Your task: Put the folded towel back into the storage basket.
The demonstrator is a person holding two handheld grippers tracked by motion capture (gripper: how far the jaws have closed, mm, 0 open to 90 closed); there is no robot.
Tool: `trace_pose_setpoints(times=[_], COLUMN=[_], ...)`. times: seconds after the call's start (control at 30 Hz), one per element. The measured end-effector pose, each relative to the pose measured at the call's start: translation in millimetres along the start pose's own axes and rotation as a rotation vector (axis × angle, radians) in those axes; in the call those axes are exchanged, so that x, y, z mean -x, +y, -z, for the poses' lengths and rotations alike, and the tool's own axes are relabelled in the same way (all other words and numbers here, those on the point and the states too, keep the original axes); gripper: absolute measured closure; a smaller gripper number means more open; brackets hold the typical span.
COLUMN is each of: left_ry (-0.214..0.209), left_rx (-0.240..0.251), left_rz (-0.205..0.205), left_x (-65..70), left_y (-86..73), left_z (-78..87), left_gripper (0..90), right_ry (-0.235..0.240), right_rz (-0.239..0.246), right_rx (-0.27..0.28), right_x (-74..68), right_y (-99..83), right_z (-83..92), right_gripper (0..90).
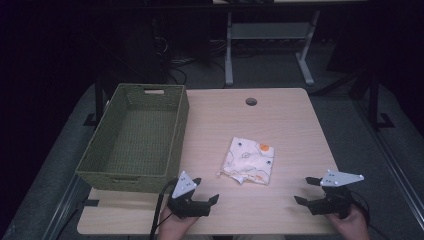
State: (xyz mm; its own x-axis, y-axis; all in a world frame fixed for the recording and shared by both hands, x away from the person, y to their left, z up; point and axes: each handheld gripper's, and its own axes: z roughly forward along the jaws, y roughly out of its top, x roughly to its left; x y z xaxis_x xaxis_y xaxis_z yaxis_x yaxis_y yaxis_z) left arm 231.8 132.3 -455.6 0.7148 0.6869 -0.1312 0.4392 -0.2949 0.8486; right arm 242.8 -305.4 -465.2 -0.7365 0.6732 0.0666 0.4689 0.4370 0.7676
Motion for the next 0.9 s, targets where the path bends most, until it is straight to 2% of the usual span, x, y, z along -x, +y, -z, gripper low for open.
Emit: trace_pose_setpoints(times=[0.23,0.33,0.5,0.6,0.9], left_ry=[-0.013,-0.01,-0.018,-0.02,-0.039], left_rx=[-0.007,-0.006,0.01,0.006,0.011], left_rz=[-0.003,-0.02,-0.011,-0.035,-0.06], left_x=[2.5,4.1,4.3,6.1,8.0], left_y=[0.5,2.4,6.0,10.7,25.9], left_z=[-3.4,-3.3,-3.4,-3.8,-5.9], left_gripper=[18.7,18.8,18.9,19.0,19.5], right_ry=[0.008,0.01,0.007,0.0,-0.003], right_rz=[0.008,-0.003,-0.011,-0.01,-0.018], right_rx=[-0.011,0.004,0.003,0.003,0.006], right_x=[1.5,3.9,5.8,6.0,7.2], right_y=[-0.1,0.3,0.2,1.4,1.9], right_z=[-2.0,-0.3,-0.2,0.0,-0.3], right_gripper=[18.0,18.0,18.0,18.1,18.0])
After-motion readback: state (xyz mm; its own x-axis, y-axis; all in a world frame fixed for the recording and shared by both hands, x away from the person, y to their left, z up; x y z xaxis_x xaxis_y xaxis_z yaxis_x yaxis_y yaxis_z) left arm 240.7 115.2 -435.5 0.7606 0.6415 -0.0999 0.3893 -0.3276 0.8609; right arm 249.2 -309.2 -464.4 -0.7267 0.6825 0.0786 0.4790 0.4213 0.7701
